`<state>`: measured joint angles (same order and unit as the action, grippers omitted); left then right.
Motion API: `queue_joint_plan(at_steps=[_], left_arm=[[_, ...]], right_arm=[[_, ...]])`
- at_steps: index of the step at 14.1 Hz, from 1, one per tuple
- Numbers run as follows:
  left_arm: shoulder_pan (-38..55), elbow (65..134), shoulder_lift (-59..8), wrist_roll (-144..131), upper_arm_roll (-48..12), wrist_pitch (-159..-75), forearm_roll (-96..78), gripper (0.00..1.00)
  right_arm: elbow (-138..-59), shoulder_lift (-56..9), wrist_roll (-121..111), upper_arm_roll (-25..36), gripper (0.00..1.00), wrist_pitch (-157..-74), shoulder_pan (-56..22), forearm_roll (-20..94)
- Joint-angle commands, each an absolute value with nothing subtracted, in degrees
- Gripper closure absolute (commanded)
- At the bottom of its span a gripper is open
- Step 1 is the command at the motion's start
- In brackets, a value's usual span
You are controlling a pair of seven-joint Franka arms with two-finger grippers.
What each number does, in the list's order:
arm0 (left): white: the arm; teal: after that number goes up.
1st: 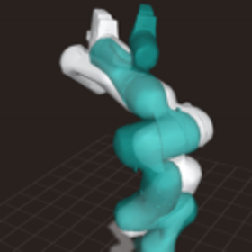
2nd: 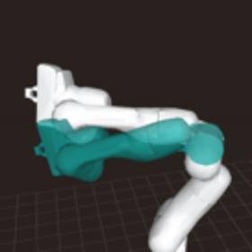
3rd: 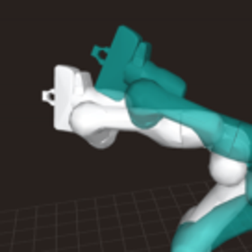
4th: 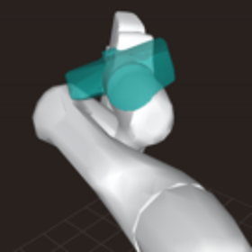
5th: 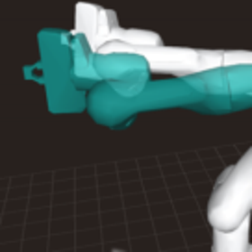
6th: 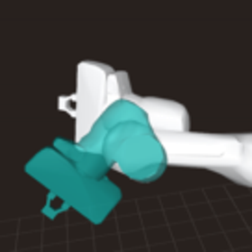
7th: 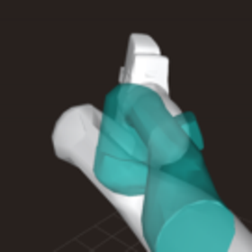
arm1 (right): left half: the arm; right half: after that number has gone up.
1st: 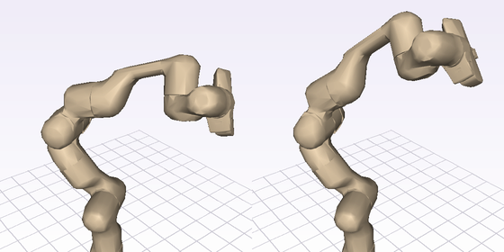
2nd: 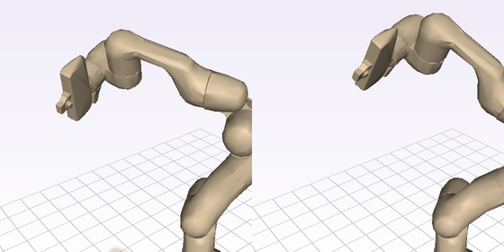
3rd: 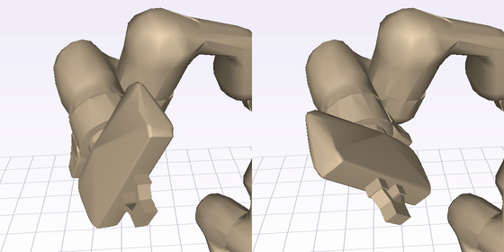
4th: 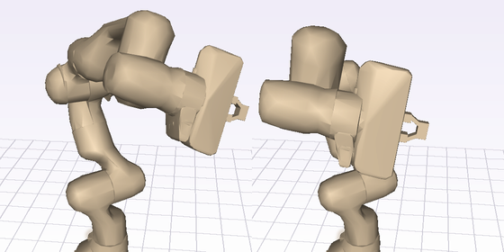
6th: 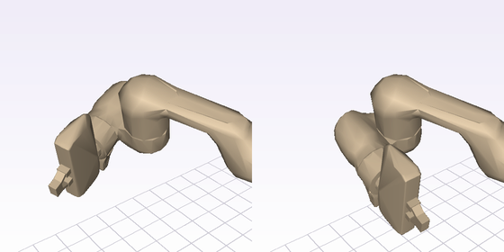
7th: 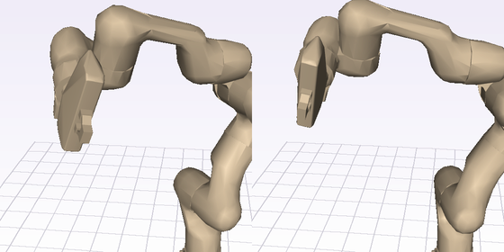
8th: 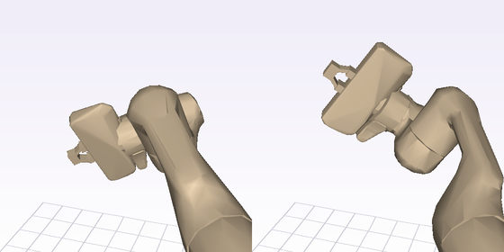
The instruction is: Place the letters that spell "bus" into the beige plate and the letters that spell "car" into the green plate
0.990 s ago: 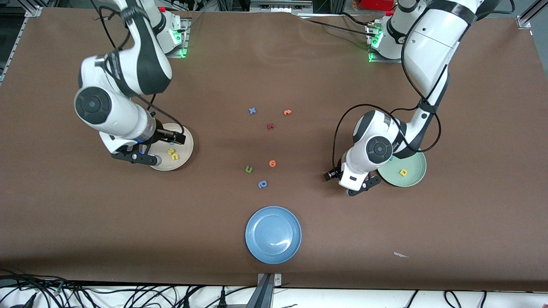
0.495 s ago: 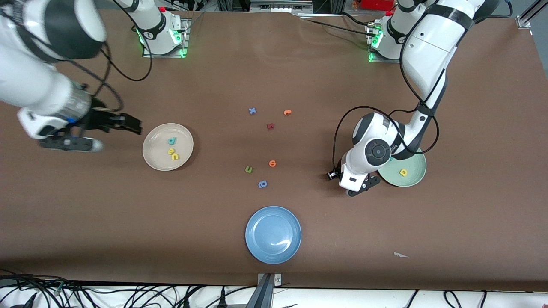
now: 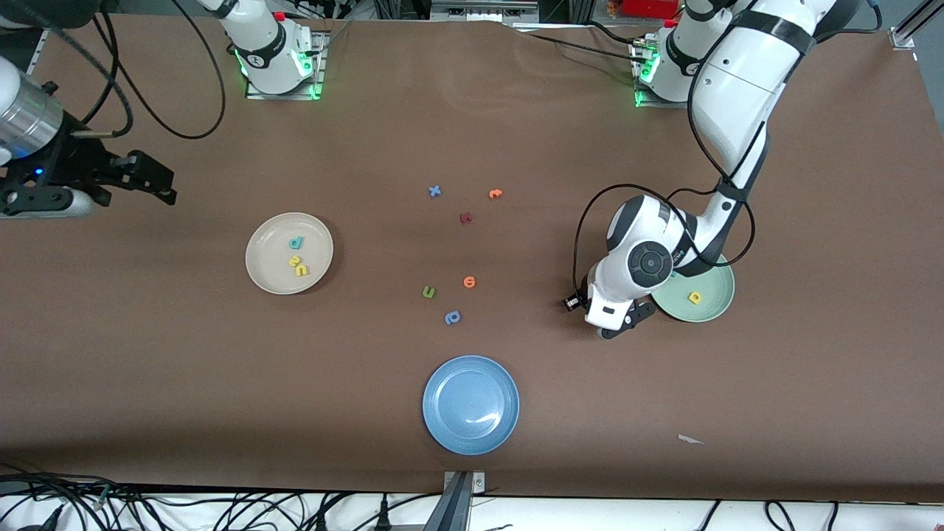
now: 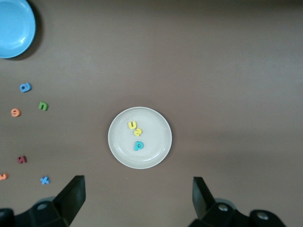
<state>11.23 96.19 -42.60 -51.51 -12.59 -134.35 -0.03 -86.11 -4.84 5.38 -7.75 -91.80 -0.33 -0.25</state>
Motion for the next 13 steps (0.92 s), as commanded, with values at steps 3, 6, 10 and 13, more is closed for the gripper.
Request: queue_joint_plan(at_steps=[3, 6, 10, 13], left_arm=[[11.95, 94.92, -43.42, -52.47, -11.95, -133.95, 0.09, 0.74], [11.78, 94.92, -43.33, -52.30, -11.95, -133.86, 0.09, 0.85], [10.99, 94.22, -41.67, -51.77, -11.95, -132.72, 0.09, 0.88], [8.18, 93.96, -37.28, -45.38, -12.13, -126.06, 0.09, 0.91]], right_arm=[[-90.96, -1.32, 5.19, -4.07, 0.00, -92.98, -0.25, -0.53], [-92.02, -0.53, 5.19, -0.97, 0.00, -93.43, -3.08, 0.87], [-92.02, -1.14, 5.10, -1.05, 0.00, -98.18, -2.99, 1.93], [-92.11, -1.14, 5.10, -1.58, 0.00, -98.09, -2.29, 1.85]])
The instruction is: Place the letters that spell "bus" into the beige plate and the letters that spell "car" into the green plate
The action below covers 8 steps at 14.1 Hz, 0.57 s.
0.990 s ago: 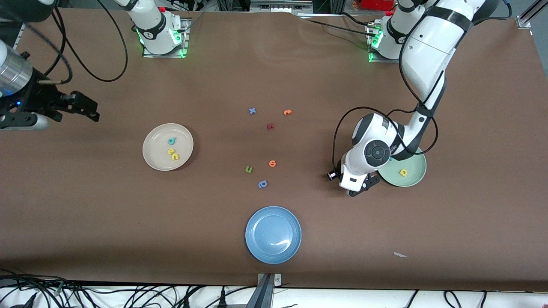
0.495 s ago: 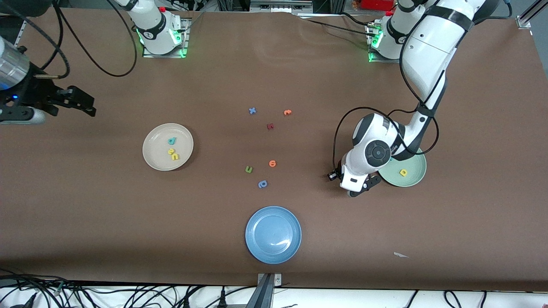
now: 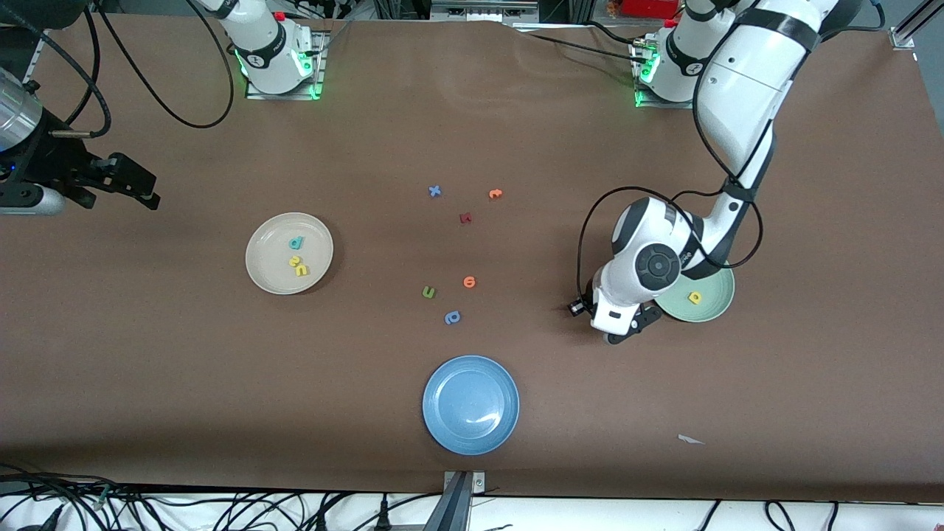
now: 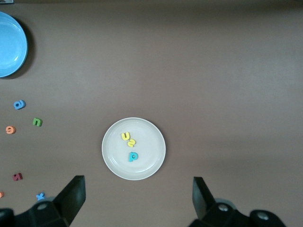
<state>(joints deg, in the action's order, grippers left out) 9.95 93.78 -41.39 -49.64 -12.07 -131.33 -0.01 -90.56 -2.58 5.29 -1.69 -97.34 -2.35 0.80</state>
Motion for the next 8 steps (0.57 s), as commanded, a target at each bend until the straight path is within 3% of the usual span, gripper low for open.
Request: queue_joint_plan(at_steps=[1, 5, 8], left_arm=[[6.69, 94.04, -35.53, -42.39, -12.30, -122.73, 0.09, 0.91], [0.37, 94.13, -31.56, -26.67, -12.30, -109.89, 0.00, 0.91], [-4.29, 94.83, -31.46, -17.87, -12.22, -107.40, 0.09, 0.90]], right_arm=[[-92.20, -1.06, 5.10, -1.76, 0.00, -97.48, -1.76, 1.93], [-92.46, -1.05, 5.01, -3.78, 0.00, -97.12, -0.79, 1.76], [-91.67, -1.23, 5.01, -3.60, 0.00, -94.05, -0.88, 1.76]])
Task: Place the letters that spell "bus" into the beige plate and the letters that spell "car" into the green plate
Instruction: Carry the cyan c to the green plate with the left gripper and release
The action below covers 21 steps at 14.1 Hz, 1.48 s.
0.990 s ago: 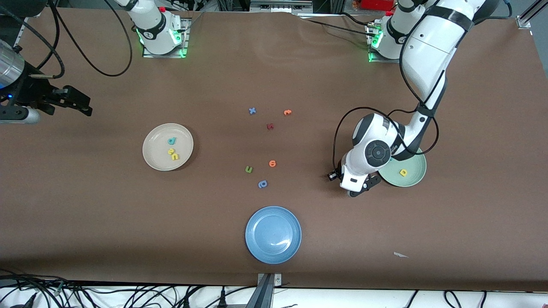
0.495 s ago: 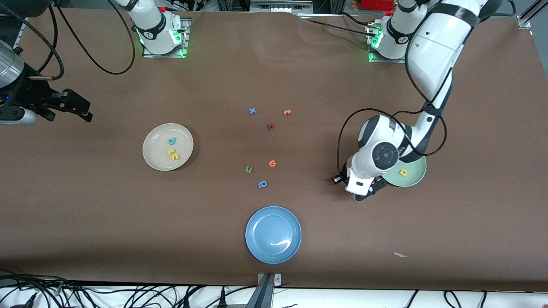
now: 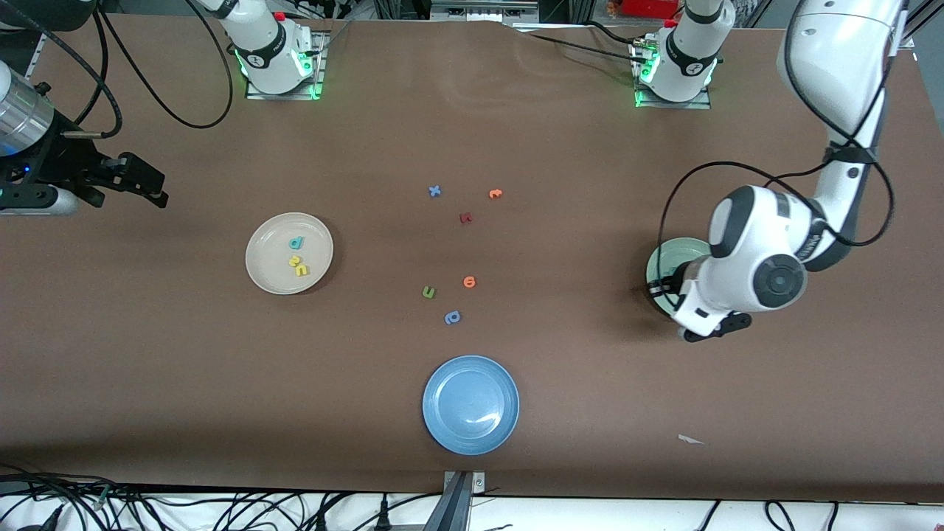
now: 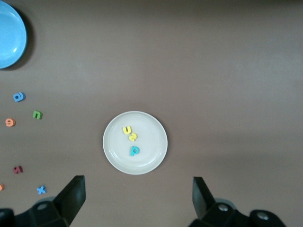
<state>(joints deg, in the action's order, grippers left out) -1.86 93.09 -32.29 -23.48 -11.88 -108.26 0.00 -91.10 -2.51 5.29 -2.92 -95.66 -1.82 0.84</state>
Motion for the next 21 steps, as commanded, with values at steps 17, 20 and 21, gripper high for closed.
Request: queue_joint_plan(at_steps=[17, 20, 21], left_arm=[[-9.93, 92.82, -28.05, -9.58, -12.30, -106.17, 4.66, 0.00], [-9.84, 89.66, -24.71, -9.67, -12.48, -105.21, 4.31, 0.00], [-9.84, 88.08, -23.65, -9.67, -12.57, -103.55, 4.22, 0.00]], right_arm=[[-91.23, -1.14, 5.27, -3.69, 0.00, -92.99, -1.05, 0.88], [-91.23, -1.23, 5.10, -3.60, 0.00, -92.99, -0.97, 0.88], [-91.23, -1.23, 5.10, -3.52, 0.00, -92.99, -0.97, 0.88]])
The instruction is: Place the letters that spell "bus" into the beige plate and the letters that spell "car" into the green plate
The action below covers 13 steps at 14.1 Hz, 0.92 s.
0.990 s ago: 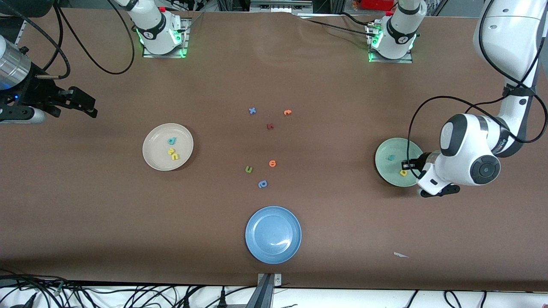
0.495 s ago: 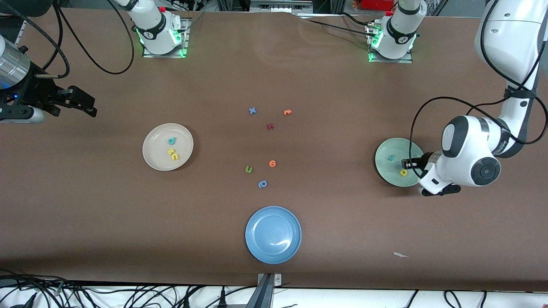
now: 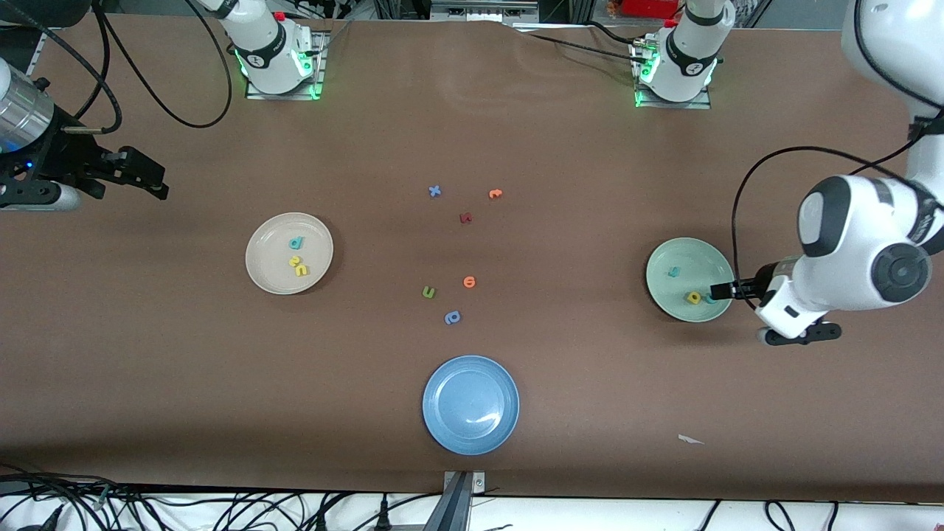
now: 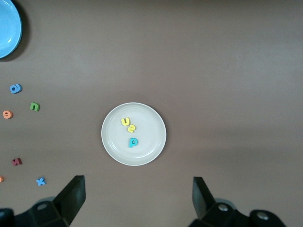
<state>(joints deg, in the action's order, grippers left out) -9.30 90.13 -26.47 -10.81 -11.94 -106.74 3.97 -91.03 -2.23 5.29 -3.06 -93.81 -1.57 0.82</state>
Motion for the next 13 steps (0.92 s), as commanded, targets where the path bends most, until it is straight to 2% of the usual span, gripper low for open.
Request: queue_joint_plan(at_steps=[1, 4, 9, 10, 12, 13], left_arm=[[-9.84, 86.15, -22.60, -9.67, -12.83, -101.53, 4.22, 0.00], [-9.76, 80.96, -19.96, -9.58, -14.50, -95.38, 4.22, 0.00], [-8.97, 80.33, -15.91, -8.88, -13.89, -94.75, 2.30, 0.00], [-7.57, 80.33, -15.13, -7.57, -11.80, -94.83, -1.98, 0.01], [-0.74, 80.85, -12.49, -5.20, -1.19, -94.83, -7.36, 0.01], [0.08, 81.38, -11.78, -4.58, -0.10, -94.83, -7.73, 0.01]], right_arm=[[-91.23, -1.23, 5.10, -3.52, 0.00, -92.99, -0.97, 0.88], [-91.23, -1.23, 5.01, -3.52, 0.00, -92.99, -1.05, 0.88], [-91.23, -1.23, 4.92, -3.60, 0.00, -92.99, -1.05, 0.97], [-91.23, -1.23, 5.01, -3.60, 0.00, -92.99, -1.05, 0.97], [-91.23, -1.23, 4.92, -3.60, 0.00, -92.99, -1.05, 0.97], [-91.23, -1.23, 4.92, -3.60, 0.00, -92.99, -1.05, 0.97]])
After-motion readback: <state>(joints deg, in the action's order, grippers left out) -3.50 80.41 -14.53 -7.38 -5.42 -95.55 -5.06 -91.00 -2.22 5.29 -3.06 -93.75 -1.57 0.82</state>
